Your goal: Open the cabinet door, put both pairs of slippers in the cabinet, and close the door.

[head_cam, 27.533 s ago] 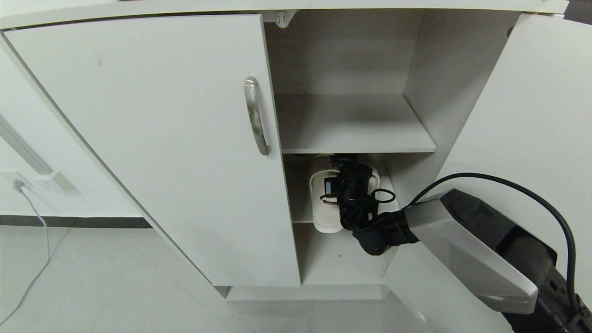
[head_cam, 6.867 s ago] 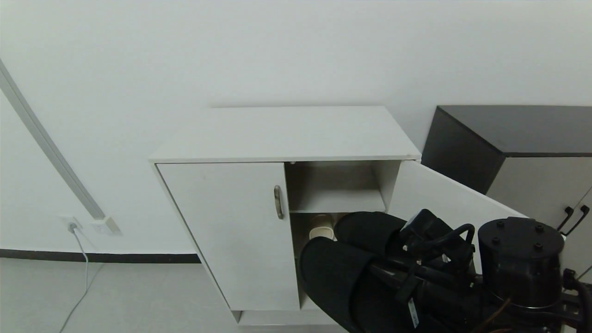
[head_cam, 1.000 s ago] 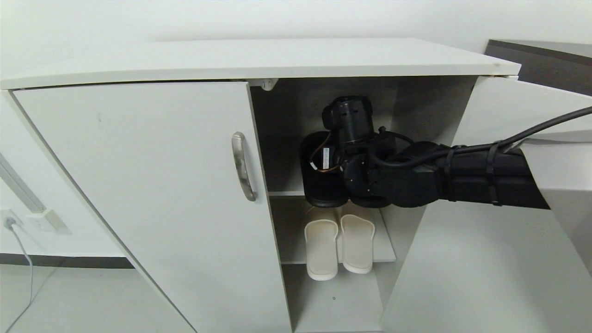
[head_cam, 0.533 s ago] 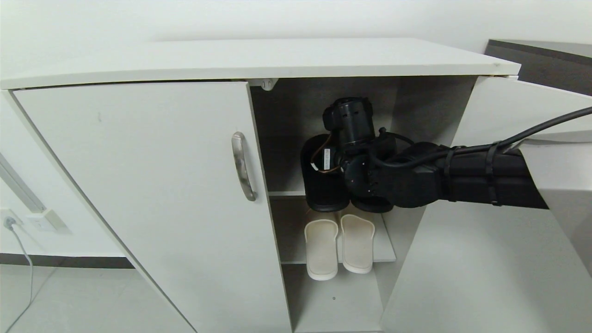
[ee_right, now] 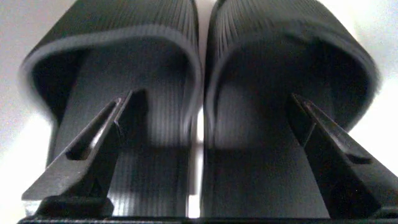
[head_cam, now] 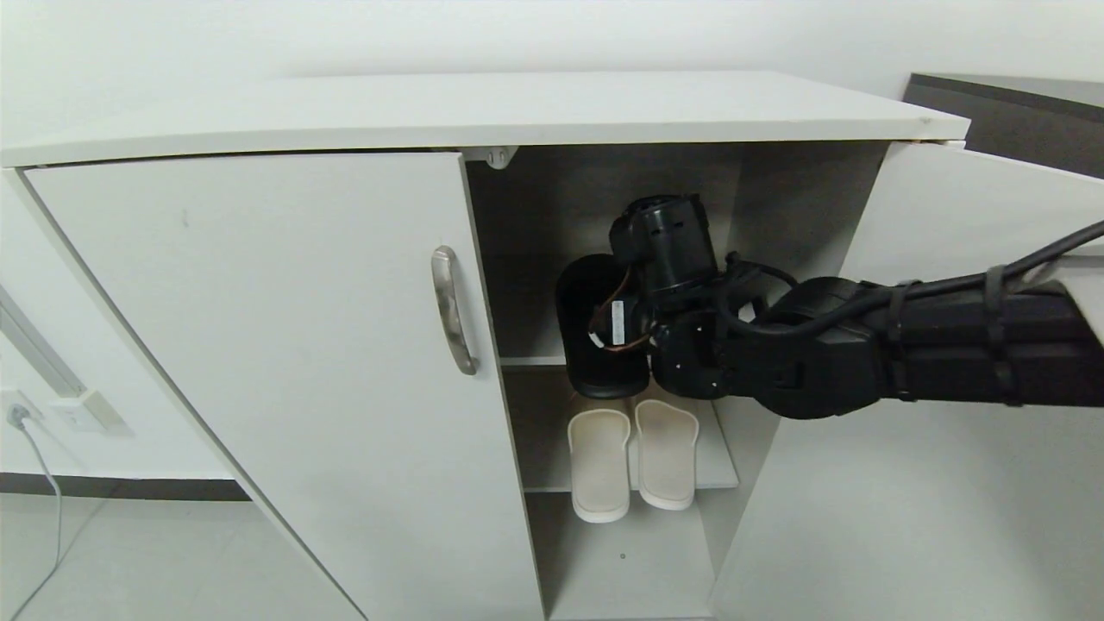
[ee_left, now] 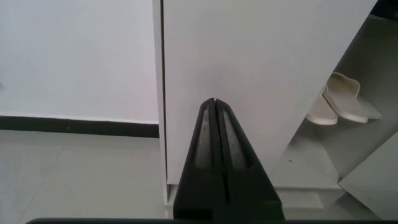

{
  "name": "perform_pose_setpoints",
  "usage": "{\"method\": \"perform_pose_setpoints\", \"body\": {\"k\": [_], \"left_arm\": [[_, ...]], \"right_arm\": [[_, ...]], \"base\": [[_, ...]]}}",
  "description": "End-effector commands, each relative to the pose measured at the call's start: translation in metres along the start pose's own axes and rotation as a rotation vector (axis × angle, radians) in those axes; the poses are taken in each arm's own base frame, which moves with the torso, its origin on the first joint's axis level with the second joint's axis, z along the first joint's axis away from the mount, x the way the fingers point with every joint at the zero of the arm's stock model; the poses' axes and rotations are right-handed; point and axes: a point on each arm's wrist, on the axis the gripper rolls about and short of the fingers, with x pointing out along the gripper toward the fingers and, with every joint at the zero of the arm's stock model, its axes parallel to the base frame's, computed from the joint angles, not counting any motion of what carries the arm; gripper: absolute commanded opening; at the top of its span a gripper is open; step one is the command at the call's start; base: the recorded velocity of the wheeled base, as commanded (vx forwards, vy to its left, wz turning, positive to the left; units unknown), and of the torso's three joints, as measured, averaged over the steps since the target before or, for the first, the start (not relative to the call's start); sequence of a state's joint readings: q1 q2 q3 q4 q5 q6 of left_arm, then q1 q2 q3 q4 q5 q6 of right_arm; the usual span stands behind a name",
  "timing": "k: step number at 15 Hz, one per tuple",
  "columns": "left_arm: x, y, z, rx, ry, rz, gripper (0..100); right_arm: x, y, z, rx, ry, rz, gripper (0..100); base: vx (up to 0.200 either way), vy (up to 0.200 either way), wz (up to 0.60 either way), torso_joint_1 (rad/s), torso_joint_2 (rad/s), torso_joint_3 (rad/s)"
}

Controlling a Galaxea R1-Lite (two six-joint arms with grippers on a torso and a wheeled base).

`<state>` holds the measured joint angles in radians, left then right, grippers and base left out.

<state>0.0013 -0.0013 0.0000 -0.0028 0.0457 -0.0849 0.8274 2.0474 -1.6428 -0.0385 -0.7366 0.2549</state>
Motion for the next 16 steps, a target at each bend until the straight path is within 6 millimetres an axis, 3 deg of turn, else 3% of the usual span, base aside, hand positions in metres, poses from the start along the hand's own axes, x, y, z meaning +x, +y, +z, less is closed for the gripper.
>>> {"method": "perform_pose_setpoints", "body": {"k": [1,4,7,8,12,16], "left_arm": [[0.000,0.000,0.000,-0.001,0.001,0.001,0],[0.000,0.000,0.000,-0.001,0.001,0.001,0],[0.000,0.000,0.000,0.001,0.002,-0.007,0],[0.000,0.000,0.000,-0.001,0.002,-0.009,0],[0.000,0.000,0.000,-0.003,0.002,-0.015,0],[0.000,0.000,0.000,-0.009,0.002,-0.015,0]], "right_arm": [[-0.044,-0.017,0.013,0.012,-0.020,0.042,100],[-0.087,-0.040,-0.003,-0.005,-0.022,0.098,100],[-0.110,-0.063,-0.030,-0.043,-0.005,0.185,100],[-0.112,-0.063,-0.035,-0.082,-0.014,0.206,0],[-0.107,-0.058,-0.050,-0.102,-0.031,0.221,0],[-0.106,-0.057,-0.051,-0.099,-0.037,0.219,0]], "base": [[0.000,0.000,0.00,0.000,0.00,0.000],[0.000,0.000,0.00,0.000,0.00,0.000],[0.000,0.000,0.00,0.000,0.00,0.000],[0.000,0.000,0.00,0.000,0.00,0.000],[0.000,0.000,0.00,0.000,0.00,0.000],[0.000,0.000,0.00,0.000,0.00,0.000]]}}
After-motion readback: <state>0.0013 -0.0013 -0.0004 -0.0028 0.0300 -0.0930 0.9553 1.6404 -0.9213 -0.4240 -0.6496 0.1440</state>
